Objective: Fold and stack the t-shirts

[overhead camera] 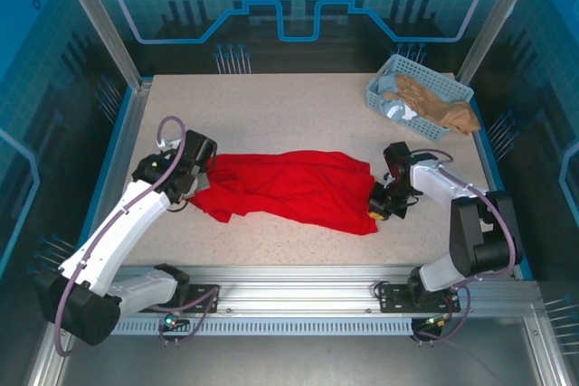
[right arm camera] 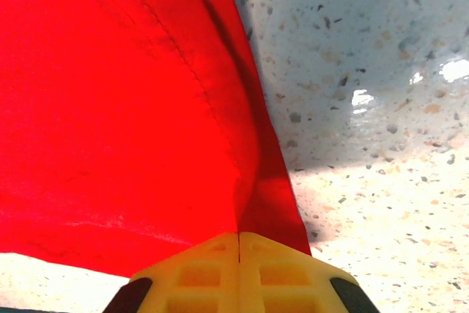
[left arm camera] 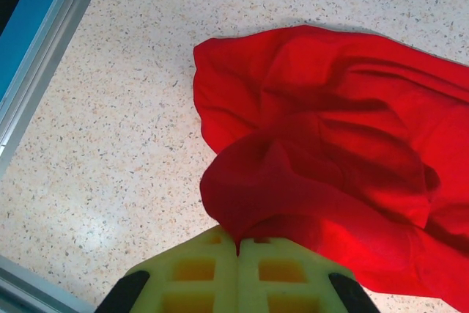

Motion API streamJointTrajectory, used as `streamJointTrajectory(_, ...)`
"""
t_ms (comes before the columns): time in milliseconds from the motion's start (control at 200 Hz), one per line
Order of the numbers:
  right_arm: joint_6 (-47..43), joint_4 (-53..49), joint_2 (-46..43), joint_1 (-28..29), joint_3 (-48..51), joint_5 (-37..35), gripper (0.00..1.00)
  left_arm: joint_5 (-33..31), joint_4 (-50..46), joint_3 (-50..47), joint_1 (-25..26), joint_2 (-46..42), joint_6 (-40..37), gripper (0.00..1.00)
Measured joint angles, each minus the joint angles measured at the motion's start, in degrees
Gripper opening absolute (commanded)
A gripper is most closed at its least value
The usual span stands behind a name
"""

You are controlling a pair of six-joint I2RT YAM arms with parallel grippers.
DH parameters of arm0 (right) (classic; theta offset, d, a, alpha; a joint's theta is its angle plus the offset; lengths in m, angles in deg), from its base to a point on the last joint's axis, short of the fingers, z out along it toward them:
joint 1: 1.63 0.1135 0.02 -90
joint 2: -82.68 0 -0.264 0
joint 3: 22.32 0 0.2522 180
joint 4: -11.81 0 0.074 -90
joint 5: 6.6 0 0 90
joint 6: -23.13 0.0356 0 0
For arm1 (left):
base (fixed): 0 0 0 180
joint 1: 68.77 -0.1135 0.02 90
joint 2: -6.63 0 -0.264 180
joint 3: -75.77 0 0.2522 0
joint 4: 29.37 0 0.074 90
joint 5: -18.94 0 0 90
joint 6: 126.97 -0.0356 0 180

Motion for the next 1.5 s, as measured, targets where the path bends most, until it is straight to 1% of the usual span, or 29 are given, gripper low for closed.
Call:
streamJointTrajectory(320,-0.22,-0.42,1.20,-0.13,-2.95,-1.75,0.00,0.28,0.68,0.00,0.00,0.61,-0.20,0.00)
streamJointTrajectory(480,-0.22,-0.46,1.49,-1.25,-4.63,-3.02,0.00,0.02,0.68,0.37,0.00,1.20,-1.07,0.00)
streamJointTrajectory(750,-0.63,-0.24,7.02,-2.08,-7.10,-4.50,0.00,-0.35,0.70,0.87,-0.07,1.25,-1.68,0.00)
streamJointTrajectory(885,-0.55,-0.59,7.74,-2.03,-7.10,-4.44,0.00,-0.35,0.70,0.87,-0.07,1.25,-1.68,0.00)
streamJointTrajectory(940,-0.02,-0.83,7.72,-1.95,-6.95,-4.48,0.16,-0.33,0.68,0.87,-0.07,1.25,-1.68,0.00)
streamJointTrajectory(1050,0.55,-1.86,7.28,-1.97,-5.77,-5.31,0.40,-0.31,0.70,0.87,-0.07,1.25,-1.68,0.00)
streamJointTrajectory(1115,1.20,-3.08,5.60,-2.19,-4.92,-6.16,0.49,-0.28,0.70,0.90,-0.07,1.25,-1.68,0.00)
streamJointTrajectory(1185,2.38,-4.98,2.05,-2.71,-4.09,-7.08,0.54,-0.15,0.70,0.90,-0.07,1.29,-1.68,0.00)
streamJointTrajectory(1296,5.79,-6.86,-5.05,-3.23,-2.12,-6.71,0.55,-0.09,0.70,0.90,-0.07,1.29,-1.68,0.00)
streamJointTrajectory(1406,11.85,-6.84,-11.63,-3.23,3.32,-2.86,0.55,0.28,0.72,0.90,-0.11,1.31,-1.68,0.00)
streamJointTrajectory(1501,17.03,-5.92,-13.46,-3.15,7.30,0.48,0.53,0.55,0.79,0.90,-0.11,1.31,-1.70,0.00)
